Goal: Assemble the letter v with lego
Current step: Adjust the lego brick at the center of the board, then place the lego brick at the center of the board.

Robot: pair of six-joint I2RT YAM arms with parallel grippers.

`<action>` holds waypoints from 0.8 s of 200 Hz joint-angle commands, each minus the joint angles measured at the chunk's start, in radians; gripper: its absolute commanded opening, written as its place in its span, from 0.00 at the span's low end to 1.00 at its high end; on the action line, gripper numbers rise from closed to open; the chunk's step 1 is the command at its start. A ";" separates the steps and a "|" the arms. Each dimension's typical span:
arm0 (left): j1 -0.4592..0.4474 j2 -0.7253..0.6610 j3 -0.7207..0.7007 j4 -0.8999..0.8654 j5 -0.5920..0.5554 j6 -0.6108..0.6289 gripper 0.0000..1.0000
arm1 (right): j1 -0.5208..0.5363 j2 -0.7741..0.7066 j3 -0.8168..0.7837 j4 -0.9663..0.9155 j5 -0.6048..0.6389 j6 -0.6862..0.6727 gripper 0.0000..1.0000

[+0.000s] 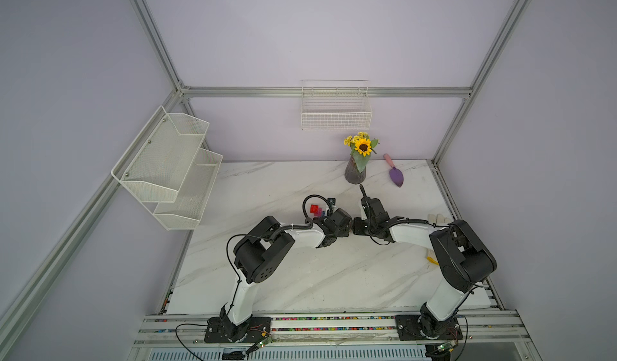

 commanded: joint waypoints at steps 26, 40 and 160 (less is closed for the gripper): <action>-0.075 0.038 0.088 -0.018 0.052 -0.049 1.00 | 0.016 -0.041 -0.063 -0.144 -0.075 0.015 0.29; -0.090 0.040 0.101 -0.024 0.045 -0.052 1.00 | 0.016 -0.061 -0.075 -0.153 -0.064 0.022 0.29; -0.166 -0.083 0.036 0.279 0.143 -0.052 1.00 | 0.014 -0.193 -0.136 -0.206 -0.033 0.036 0.31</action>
